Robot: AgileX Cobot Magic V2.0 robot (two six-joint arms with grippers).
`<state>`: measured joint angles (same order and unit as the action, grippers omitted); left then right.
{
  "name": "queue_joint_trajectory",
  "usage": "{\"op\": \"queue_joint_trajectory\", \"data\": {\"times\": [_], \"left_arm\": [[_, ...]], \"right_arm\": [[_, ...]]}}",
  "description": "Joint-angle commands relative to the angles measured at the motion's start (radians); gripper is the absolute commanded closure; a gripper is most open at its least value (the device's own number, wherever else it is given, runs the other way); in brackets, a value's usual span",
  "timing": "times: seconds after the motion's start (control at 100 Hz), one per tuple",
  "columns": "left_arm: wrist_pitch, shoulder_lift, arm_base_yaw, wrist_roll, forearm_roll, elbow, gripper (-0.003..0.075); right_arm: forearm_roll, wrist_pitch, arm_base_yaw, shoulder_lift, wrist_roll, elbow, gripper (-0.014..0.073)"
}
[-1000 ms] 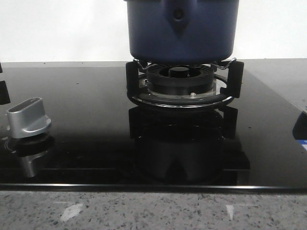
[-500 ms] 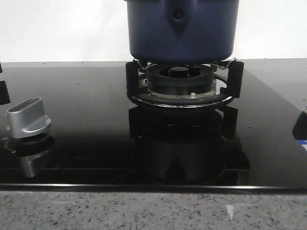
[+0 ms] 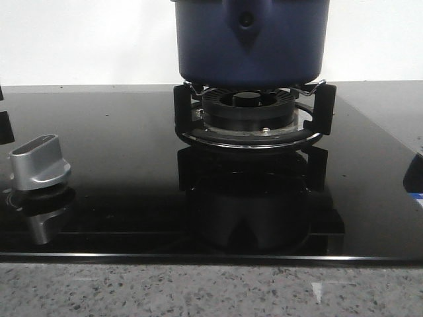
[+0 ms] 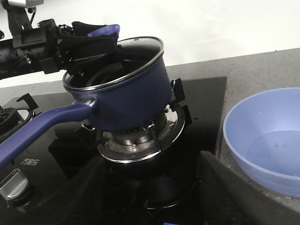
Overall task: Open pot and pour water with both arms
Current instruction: 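Lift the glass lid up off the saucepan with the left gripper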
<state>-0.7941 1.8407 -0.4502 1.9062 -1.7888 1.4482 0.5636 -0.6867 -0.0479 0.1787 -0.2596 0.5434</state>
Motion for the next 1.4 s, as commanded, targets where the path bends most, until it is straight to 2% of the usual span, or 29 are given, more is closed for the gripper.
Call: {"op": "queue_joint_trajectory", "data": {"times": [0.0,0.19,0.33,0.84,1.01,1.28,1.39], "left_arm": [[-0.034,-0.044,-0.011,-0.007,-0.084,0.029,0.0323],[-0.055,-0.044,-0.011,-0.007,-0.084,0.029,0.048],[-0.087,-0.044,-0.011,-0.007,-0.084,0.029,0.0531],[-0.118,-0.05,-0.009,-0.009,-0.084,0.039,0.0531],[-0.114,-0.054,-0.009,-0.086,-0.084,0.086,0.0531],[-0.099,-0.088,-0.007,-0.09,-0.082,0.109,0.0531],[-0.099,-0.117,0.004,-0.156,-0.074,0.109,0.053]], "right_arm": [[0.01,0.067,0.001,0.021,-0.013,0.029,0.0211],[0.01,0.063,0.001,0.021,-0.013,0.029,0.0211],[0.01,0.063,0.001,0.021,-0.013,0.029,0.0211],[0.01,0.004,0.001,0.021,-0.013,0.029,0.0211],[0.006,-0.025,0.001,0.021,-0.013,0.029,0.0211],[-0.002,-0.039,0.001,0.021,-0.013,0.029,0.0211],[-0.002,-0.039,0.001,0.021,-0.013,0.029,0.0211]]}}
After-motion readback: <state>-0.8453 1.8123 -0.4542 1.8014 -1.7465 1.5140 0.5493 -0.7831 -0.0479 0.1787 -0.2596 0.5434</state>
